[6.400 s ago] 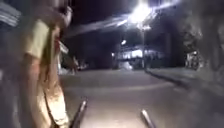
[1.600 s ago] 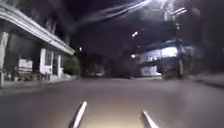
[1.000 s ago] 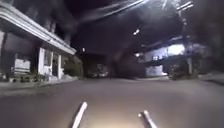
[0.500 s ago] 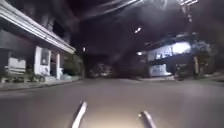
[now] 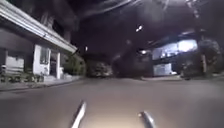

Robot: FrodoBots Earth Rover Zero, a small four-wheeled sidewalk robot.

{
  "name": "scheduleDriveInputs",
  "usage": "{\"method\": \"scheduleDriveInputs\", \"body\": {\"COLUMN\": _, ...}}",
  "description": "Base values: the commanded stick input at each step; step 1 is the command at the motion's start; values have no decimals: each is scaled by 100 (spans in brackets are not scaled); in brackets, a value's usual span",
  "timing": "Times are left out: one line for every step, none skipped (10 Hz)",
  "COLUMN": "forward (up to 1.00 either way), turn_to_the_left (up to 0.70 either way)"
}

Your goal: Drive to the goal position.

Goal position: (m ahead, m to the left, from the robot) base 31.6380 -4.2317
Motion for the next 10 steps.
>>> {"method": "scheduleDriveInputs", "body": {"forward": 100, "turn_to_the_left": 3}}
{"method": "scheduleDriveInputs", "body": {"forward": 100, "turn_to_the_left": 3}}
{"method": "scheduleDriveInputs", "body": {"forward": 100, "turn_to_the_left": 3}}
{"method": "scheduleDriveInputs", "body": {"forward": 100, "turn_to_the_left": 3}}
{"method": "scheduleDriveInputs", "body": {"forward": 100, "turn_to_the_left": 3}}
{"method": "scheduleDriveInputs", "body": {"forward": 100, "turn_to_the_left": 3}}
{"method": "scheduleDriveInputs", "body": {"forward": 100, "turn_to_the_left": 3}}
{"method": "scheduleDriveInputs", "body": {"forward": 100, "turn_to_the_left": 3}}
{"method": "scheduleDriveInputs", "body": {"forward": 100, "turn_to_the_left": 3}}
{"method": "scheduleDriveInputs", "body": {"forward": 100, "turn_to_the_left": 3}}
